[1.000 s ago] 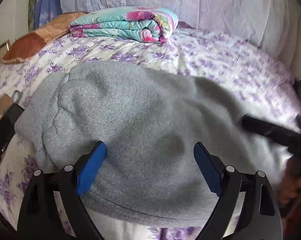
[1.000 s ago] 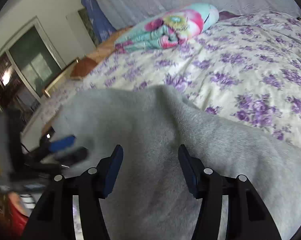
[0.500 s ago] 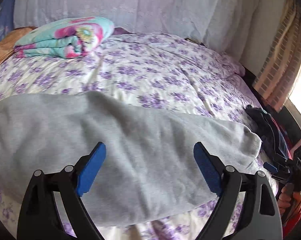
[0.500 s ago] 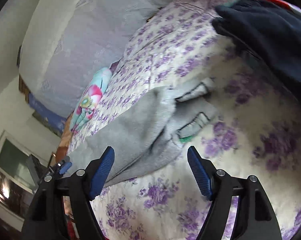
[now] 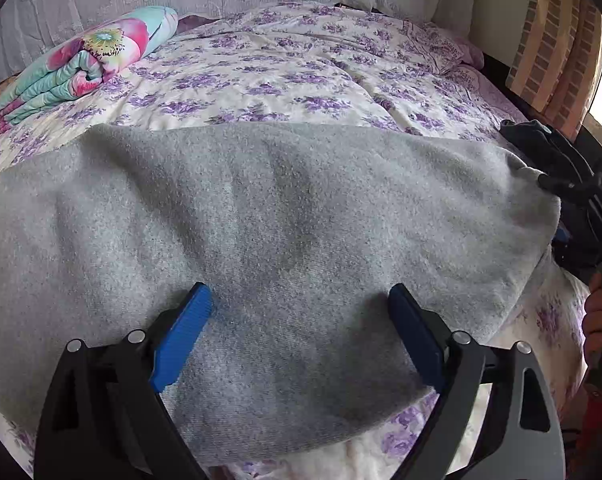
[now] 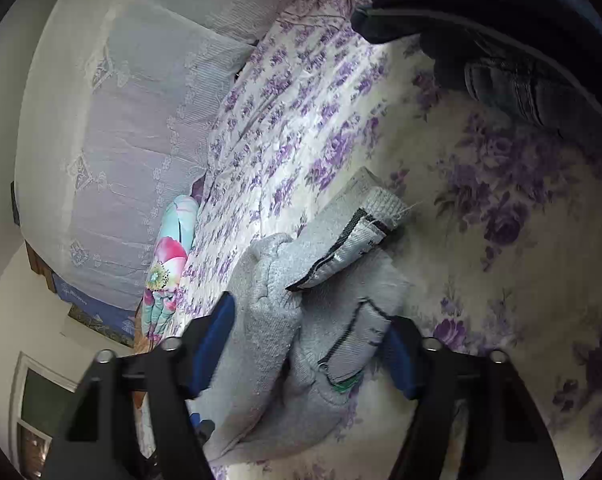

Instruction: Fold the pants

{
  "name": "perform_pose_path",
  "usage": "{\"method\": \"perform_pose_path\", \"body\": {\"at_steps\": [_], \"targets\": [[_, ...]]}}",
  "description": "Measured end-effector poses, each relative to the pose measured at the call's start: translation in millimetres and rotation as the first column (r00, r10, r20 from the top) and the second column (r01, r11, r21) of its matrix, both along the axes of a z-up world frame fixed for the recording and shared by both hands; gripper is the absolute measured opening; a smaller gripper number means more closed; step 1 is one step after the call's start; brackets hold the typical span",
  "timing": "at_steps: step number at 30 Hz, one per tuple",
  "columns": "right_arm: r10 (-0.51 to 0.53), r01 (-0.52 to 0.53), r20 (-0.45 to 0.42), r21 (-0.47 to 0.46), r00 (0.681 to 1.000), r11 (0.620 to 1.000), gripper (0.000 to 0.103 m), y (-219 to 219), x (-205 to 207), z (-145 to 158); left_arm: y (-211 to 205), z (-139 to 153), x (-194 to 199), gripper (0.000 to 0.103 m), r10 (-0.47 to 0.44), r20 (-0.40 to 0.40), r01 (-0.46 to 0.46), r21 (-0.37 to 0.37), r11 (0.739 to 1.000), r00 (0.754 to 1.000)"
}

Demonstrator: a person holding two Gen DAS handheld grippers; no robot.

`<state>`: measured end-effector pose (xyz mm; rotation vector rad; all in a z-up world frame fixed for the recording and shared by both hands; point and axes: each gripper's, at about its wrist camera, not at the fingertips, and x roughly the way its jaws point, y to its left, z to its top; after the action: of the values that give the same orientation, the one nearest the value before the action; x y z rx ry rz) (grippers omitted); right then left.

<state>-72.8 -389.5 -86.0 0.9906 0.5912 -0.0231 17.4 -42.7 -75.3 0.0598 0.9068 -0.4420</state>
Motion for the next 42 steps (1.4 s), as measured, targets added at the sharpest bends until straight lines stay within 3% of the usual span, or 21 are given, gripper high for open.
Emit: {"method": "perform_pose_path", "body": {"at_steps": [2,5,8,11,15,18,22,24,25,26,27,28,31,32,34,35,37,38,40,41,42], "targets": [[-0.009,0.009,0.034,-0.005,0.999,1.0,0.022,1,-6,-5,6,4,0,0.087,0.015,-0.002,-0.015,-0.013,1.0,1.0],[-0.006,0.014,0.076,-0.096,0.997,0.995,0.021,8,-11,11,31,12,-1,0.087,0.095,0.001,-0.095,-0.036,0.995,0.995],[0.052,0.003,0.137,-0.372,0.989,0.928,0.021,43,-9,60,73,13,3,0.087,0.192,-0.036,-0.194,-0.052,0.98,0.981],[0.19,-0.039,0.166,-0.647,0.968,0.762,0.021,104,-1,106,116,17,-2,0.085,0.232,-0.091,-0.244,-0.16,0.956,0.968],[0.391,-0.114,0.119,-0.844,0.913,0.524,0.021,201,12,131,164,29,-22,0.085,0.37,-0.049,-0.372,-0.187,0.909,0.928],[0.513,-0.179,0.032,-0.917,0.858,0.356,0.021,268,22,121,192,36,-37,0.085,0.405,-0.047,-0.404,-0.228,0.886,0.913],[0.602,-0.309,-0.163,-0.94,0.782,0.147,0.021,342,37,76,221,40,-53,0.086,0.498,-0.019,-0.491,-0.208,0.846,0.867],[0.591,-0.414,-0.346,-0.91,0.729,-0.022,0.027,368,46,41,237,35,-58,0.086,0.527,-0.045,-0.522,-0.221,0.824,0.849],[0.579,-0.43,-0.391,-0.9,0.716,-0.076,0.037,375,45,31,245,32,-58,0.086,0.538,-0.065,-0.537,-0.232,0.811,0.841],[0.571,-0.406,-0.387,-0.908,0.724,-0.101,0.039,377,39,31,252,28,-58,0.086,0.547,-0.086,-0.55,-0.245,0.799,0.833],[0.594,-0.397,-0.368,-0.914,0.716,-0.088,0.046,375,33,38,258,23,-59,0.086,0.553,-0.106,-0.56,-0.255,0.788,0.826],[0.637,-0.409,-0.343,-0.911,0.69,-0.047,0.064,369,27,48,262,19,-58,0.086,0.557,-0.122,-0.568,-0.26,0.781,0.822],[0.726,-0.441,-0.234,-0.891,0.647,0.107,0.066,350,15,83,270,10,-59,0.086,0.561,-0.143,-0.577,-0.281,0.767,0.815],[0.731,-0.435,-0.186,-0.885,0.657,0.165,0.066,340,14,96,270,10,-59,0.086,0.561,-0.139,-0.575,-0.284,0.767,0.816],[0.682,-0.379,-0.104,-0.886,0.723,0.266,0.066,326,21,115,270,9,-58,0.086,0.564,-0.132,-0.576,-0.28,0.768,0.815],[0.651,-0.352,-0.083,-0.889,0.755,0.294,0.066,321,28,118,269,9,-58,0.086,0.565,-0.132,-0.578,-0.277,0.768,0.814],[0.589,-0.342,-0.107,-0.889,0.801,0.303,0.066,318,50,111,270,8,-58,0.086,0.567,-0.136,-0.581,-0.283,0.763,0.812],[0.564,-0.361,-0.148,-0.888,0.812,0.286,0.066,321,61,100,272,7,-58,0.086,0.568,-0.141,-0.582,-0.289,0.76,0.811],[0.526,-0.478,-0.321,-0.858,0.787,0.191,0.072,331,91,56,276,7,-55,0.086,0.568,-0.158,-0.587,-0.305,0.75,0.808],[0.527,-0.505,-0.352,-0.845,0.774,0.177,0.073,332,97,40,279,7,-52,0.086,0.566,-0.168,-0.588,-0.316,0.744,0.807],[0.535,-0.505,-0.334,-0.837,0.776,0.209,0.073,327,96,40,283,6,-50,0.087,0.562,-0.182,-0.589,-0.331,0.737,0.807]]}}
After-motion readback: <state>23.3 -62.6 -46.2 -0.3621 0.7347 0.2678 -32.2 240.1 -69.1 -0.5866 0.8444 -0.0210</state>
